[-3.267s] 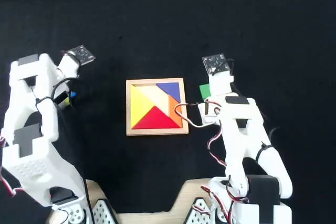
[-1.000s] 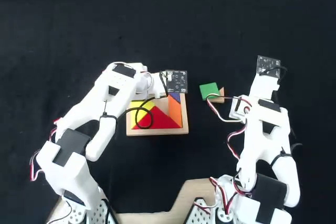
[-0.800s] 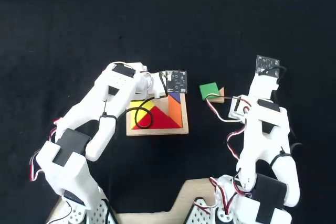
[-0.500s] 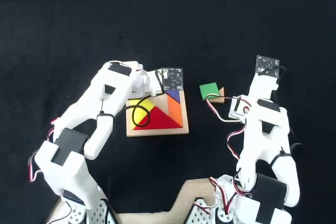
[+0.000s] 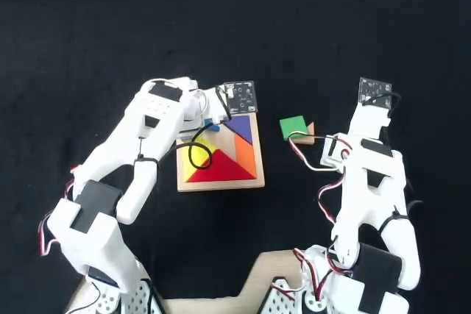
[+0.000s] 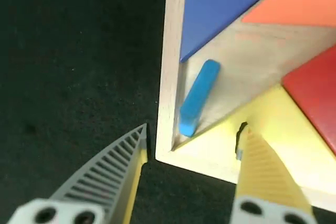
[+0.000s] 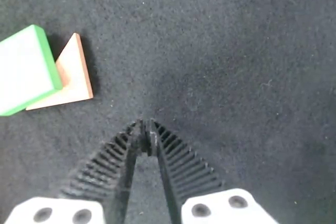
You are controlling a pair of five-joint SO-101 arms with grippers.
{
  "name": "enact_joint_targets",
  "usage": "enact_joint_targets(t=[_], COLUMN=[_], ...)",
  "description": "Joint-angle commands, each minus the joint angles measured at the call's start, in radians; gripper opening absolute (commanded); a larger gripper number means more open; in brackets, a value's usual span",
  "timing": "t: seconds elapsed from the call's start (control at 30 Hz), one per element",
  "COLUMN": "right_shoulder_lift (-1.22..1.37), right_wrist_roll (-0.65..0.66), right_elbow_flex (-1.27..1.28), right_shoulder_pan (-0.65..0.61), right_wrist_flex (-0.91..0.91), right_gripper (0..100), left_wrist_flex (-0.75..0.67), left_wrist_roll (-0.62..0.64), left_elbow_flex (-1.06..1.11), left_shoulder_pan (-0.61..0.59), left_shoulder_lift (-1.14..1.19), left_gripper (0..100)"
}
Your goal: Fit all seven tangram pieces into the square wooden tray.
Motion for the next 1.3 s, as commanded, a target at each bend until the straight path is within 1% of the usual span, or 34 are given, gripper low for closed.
enact_joint_targets(t=[0.0, 0.07, 0.13, 0.2, 0.27, 0.33, 0.43, 0.53, 0.6, 0.8, 0.93, 1.0, 1.1, 1.27], right_shoulder_lift=[-0.002, -0.002, -0.002, -0.002, -0.002, -0.002, -0.002, -0.002, -0.002, -0.002, -0.002, -0.002, -0.002, -0.002], right_wrist_roll=[0.0, 0.0, 0.0, 0.0, 0.0, 0.0, 0.0, 0.0, 0.0, 0.0, 0.0, 0.0, 0.0, 0.0], right_elbow_flex=[-0.059, -0.059, -0.059, -0.059, -0.059, -0.059, -0.059, -0.059, -0.059, -0.059, -0.059, -0.059, -0.059, -0.059], right_shoulder_pan=[-0.017, -0.017, -0.017, -0.018, -0.018, -0.018, -0.018, -0.018, -0.018, -0.018, -0.018, -0.018, -0.018, -0.018], right_wrist_flex=[-0.018, -0.018, -0.018, -0.018, -0.018, -0.018, -0.018, -0.018, -0.018, -0.018, -0.018, -0.018, -0.018, -0.018], right_gripper=[1.1, 1.1, 1.1, 1.1, 1.1, 1.1, 1.1, 1.1, 1.1, 1.1, 1.1, 1.1, 1.1, 1.1], left_wrist_flex=[0.052, 0.115, 0.124, 0.114, 0.104, 0.101, 0.1, 0.034, 0.014, 0.015, 0.095, 0.112, 0.107, 0.061], left_wrist_roll=[0.02, 0.021, 0.034, 0.104, 0.147, 0.146, 0.109, 0.107, 0.107, 0.1, 0.1, 0.1, 0.1, 0.106], left_elbow_flex=[-0.097, -0.143, -0.171, -0.18, -0.173, -0.142, -0.117, -0.093, -0.068, -0.021, -0.027, -0.027, -0.028, -0.035], left_shoulder_pan=[-0.005, -0.002, -0.001, -0.001, -0.002, -0.002, -0.002, -0.012, -0.008, 0.008, 0.035, 0.047, 0.048, 0.062], left_shoulder_lift=[-0.02, -0.032, -0.038, -0.038, -0.037, -0.037, -0.037, -0.035, -0.031, -0.031, -0.031, -0.034, -0.032, -0.04], left_gripper=[27, 27, 27, 27, 27, 27, 27, 27, 27, 27, 27, 27, 27, 27])
